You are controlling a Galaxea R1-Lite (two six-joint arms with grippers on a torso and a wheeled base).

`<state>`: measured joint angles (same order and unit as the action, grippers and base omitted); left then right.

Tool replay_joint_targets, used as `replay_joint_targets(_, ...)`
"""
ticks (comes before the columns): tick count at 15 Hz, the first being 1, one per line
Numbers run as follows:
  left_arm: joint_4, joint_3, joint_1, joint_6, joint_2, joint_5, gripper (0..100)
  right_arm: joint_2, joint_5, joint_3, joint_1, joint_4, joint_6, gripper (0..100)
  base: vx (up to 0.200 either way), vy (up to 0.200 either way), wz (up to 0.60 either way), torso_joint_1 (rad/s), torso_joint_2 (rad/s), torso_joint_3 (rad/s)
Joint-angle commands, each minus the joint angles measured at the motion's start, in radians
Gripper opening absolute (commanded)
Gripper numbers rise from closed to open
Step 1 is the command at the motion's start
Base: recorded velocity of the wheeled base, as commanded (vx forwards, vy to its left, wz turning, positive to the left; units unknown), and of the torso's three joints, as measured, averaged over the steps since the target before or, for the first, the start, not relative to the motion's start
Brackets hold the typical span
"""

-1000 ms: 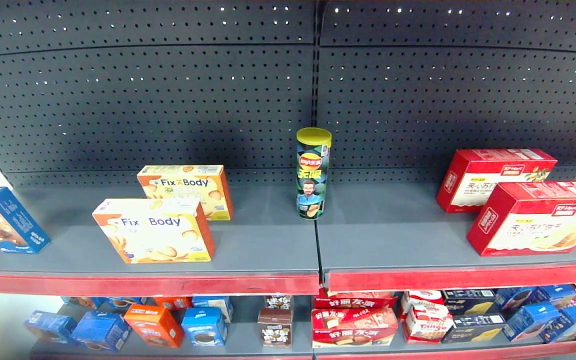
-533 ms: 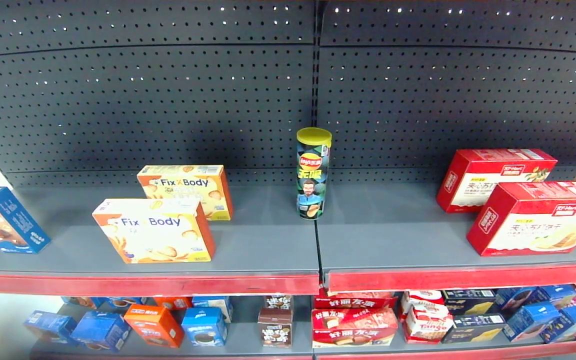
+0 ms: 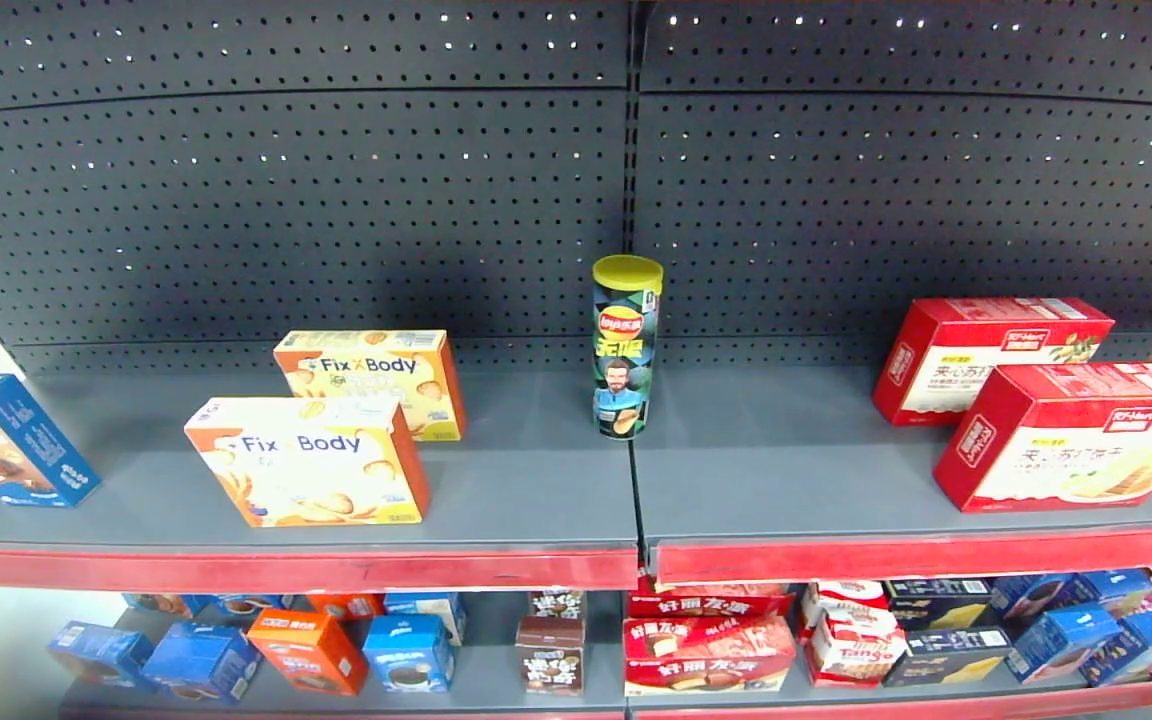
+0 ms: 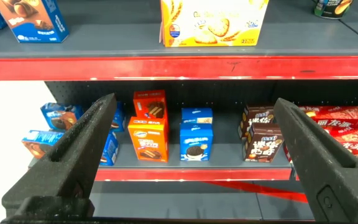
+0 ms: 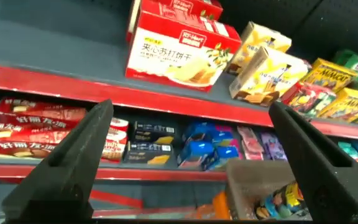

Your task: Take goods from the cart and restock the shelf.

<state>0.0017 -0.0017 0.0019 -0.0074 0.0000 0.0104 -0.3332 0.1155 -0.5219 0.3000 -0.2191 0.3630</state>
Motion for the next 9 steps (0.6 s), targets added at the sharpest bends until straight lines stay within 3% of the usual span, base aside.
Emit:
replay_joint_targets(1, 0.0, 0.0, 0.0, 0.0, 0.0, 0.0, 100, -0.029, -0.002, -0.021, 0.004, 0.004, 0.001, 100, 0.0, 0.0, 0.0, 0.0, 0.0, 0.0)
replay_joint_targets(4, 0.0, 0.0, 0.0, 0.0, 0.0, 0.0, 100, -0.064, -0.047, -0.032, 0.019, 0.006, -0.002, 100, 0.0, 0.0, 0.0, 0.0, 0.0, 0.0)
replay_joint_targets(9, 0.0, 0.0, 0.001, 0.0, 0.0, 0.0, 100, 0.054, -0.06, 0.08, 0.028, 0.011, -0.002, 100, 0.0, 0.0, 0.0, 0.0, 0.0, 0.0)
